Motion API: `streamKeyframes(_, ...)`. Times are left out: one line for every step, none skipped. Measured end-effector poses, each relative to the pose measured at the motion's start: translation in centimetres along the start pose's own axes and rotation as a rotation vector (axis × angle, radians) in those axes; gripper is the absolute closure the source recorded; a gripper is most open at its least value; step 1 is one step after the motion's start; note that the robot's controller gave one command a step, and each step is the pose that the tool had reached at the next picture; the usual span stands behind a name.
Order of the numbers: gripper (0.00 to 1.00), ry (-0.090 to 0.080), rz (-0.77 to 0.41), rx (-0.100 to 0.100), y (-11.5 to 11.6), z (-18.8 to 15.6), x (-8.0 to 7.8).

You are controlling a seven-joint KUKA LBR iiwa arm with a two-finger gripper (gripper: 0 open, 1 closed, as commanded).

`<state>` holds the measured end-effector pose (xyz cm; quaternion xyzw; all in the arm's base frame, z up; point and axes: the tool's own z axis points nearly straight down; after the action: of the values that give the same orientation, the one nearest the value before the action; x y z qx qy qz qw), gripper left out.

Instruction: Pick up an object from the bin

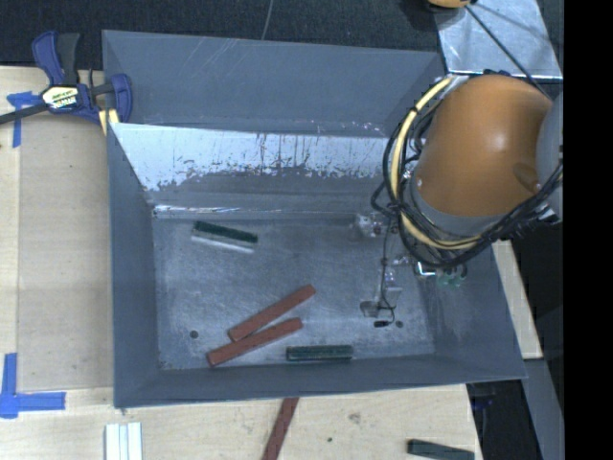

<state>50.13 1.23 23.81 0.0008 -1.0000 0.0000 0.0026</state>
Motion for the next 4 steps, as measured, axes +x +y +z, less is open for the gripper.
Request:
streamKeyframes(0.0, -0.009, 0.0, 0.0, 0.0, -0.4, -0.2)
streamKeyframes(0.0, -0.014, -0.085, 0.001, 1.6, 2.7, -1.0)
streamKeyframes(0.0, -0.013, -0.211, 0.001, 3.6, 10.0, -1.1)
streamKeyframes(1.0, -0.008, -0.23, 0.0, 6.2, 16.8, -1.7)
